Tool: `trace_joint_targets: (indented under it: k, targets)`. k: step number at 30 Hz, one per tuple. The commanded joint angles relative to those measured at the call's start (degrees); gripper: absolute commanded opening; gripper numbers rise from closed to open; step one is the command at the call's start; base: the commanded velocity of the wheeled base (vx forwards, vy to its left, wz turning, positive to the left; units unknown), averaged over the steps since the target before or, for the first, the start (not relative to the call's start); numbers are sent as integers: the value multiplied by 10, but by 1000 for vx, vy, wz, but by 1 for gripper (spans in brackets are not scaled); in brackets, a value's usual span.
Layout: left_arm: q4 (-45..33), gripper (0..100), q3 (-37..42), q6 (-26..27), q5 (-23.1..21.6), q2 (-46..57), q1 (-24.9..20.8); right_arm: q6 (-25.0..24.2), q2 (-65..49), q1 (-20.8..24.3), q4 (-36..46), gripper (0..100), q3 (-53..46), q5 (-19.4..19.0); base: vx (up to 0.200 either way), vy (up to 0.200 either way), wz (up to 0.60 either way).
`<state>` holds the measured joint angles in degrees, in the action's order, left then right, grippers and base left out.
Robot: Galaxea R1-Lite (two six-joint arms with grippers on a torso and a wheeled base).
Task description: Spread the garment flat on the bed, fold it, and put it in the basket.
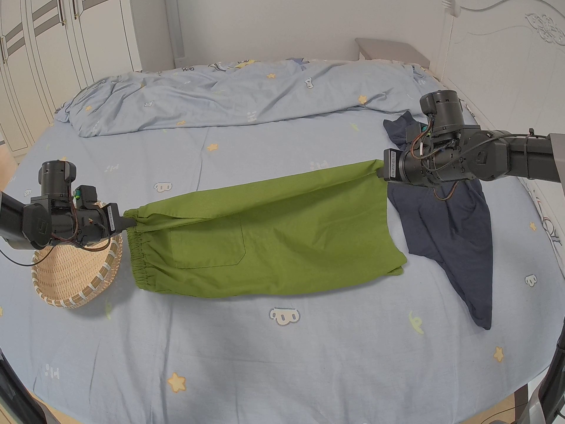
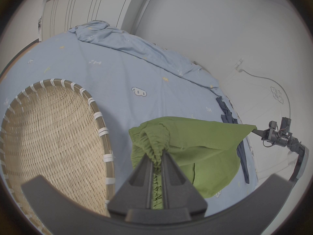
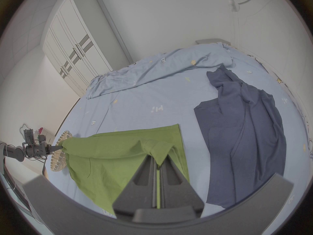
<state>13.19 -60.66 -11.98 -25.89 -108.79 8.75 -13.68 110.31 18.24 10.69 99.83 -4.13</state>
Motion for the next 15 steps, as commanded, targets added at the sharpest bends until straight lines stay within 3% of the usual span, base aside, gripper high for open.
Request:
trace_joint_targets:
  k: [1, 15]
  targets:
    - [0, 0, -1, 1, 3, -10, -1, 0, 10, -1, -1, 0, -1, 0, 0, 0, 0]
    - [1, 0, -38, 2, 19, -41, -22, -3, 25, -4, -1, 0, 3, 1, 0, 0, 0]
